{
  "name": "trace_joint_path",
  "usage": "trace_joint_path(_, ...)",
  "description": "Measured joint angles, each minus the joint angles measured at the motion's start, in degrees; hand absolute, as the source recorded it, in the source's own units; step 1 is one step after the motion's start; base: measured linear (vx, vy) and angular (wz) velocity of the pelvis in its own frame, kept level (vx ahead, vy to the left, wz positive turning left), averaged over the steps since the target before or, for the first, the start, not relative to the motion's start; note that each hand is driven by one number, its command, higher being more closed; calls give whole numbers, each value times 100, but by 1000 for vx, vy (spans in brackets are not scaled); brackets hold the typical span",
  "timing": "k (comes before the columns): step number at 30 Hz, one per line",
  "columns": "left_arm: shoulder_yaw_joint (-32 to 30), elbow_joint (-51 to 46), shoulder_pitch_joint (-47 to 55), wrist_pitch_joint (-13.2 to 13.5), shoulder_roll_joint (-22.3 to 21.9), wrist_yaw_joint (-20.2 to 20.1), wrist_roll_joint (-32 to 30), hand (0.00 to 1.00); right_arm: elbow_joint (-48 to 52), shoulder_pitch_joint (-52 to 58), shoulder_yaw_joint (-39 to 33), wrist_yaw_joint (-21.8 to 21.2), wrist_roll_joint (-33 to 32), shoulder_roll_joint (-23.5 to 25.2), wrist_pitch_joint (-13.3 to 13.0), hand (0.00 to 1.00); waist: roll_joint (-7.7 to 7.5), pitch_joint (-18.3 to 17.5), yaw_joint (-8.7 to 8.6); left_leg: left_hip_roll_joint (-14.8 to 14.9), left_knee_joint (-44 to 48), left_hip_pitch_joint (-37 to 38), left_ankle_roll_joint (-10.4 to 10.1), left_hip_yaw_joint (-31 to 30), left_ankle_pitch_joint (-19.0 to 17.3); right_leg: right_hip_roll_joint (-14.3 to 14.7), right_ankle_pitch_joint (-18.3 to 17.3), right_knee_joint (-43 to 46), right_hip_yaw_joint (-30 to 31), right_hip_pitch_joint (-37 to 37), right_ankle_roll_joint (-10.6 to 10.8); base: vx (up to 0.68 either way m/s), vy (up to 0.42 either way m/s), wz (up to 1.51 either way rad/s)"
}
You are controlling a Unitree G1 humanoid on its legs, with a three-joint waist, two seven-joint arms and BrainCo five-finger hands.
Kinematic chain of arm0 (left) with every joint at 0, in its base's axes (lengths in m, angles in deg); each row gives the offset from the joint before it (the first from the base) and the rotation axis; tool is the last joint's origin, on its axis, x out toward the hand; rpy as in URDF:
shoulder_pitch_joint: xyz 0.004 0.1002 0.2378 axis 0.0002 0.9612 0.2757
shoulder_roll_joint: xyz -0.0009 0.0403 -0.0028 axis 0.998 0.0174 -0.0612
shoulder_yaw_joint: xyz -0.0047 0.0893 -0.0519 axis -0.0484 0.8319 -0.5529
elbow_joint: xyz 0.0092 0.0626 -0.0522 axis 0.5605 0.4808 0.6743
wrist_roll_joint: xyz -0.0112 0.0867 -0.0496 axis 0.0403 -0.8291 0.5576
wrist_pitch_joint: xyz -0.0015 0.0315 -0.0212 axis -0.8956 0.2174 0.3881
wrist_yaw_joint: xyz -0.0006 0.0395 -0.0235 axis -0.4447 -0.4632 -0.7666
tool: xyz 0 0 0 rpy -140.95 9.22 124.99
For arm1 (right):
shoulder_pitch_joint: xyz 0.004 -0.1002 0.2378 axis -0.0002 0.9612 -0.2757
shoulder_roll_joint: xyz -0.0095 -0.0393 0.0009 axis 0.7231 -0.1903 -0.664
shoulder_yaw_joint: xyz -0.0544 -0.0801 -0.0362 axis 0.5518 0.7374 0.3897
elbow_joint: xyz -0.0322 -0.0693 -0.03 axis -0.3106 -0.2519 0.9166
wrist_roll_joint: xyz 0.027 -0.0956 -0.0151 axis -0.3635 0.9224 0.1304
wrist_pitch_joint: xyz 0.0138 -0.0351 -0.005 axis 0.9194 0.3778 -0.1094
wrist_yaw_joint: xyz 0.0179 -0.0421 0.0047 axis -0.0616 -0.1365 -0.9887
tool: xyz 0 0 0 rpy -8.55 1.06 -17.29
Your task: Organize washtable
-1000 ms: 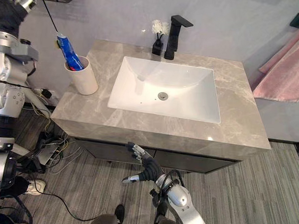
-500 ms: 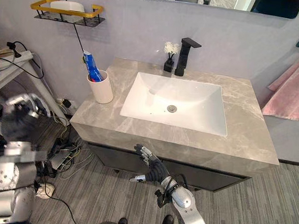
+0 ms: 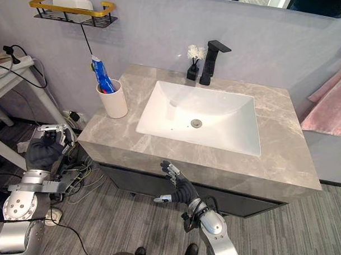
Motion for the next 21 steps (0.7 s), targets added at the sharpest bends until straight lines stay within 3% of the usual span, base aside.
trace_joint_path(8, -9, 804, -813, -117, 613, 123, -400, 100, 17, -11, -86, 5, -2, -12, 0, 0, -107, 206, -7, 89, 6, -30, -61, 193, -46, 63, -39, -2, 156, -150, -33, -21, 0, -12)
trace_joint_path(13, -9, 1188, -1242, -146, 697, 136, -619, 100, 150, -24, -192, 11, -3, -99, -2, 0, -111, 341, -7, 119, 69, -114, -68, 228, -58, 104, 42, 20, 207, -206, -21, 51, 2, -7)
trace_joint_path(21, 8, 1886, -2019, -216, 1232, 259, -634, 100, 150, -136, -210, 22, -3, -135, -1, 0, -188, 592, -21, 156, 85, -120, -53, 277, -109, 156, 51, 20, 277, -233, -15, 11, 2, -4)
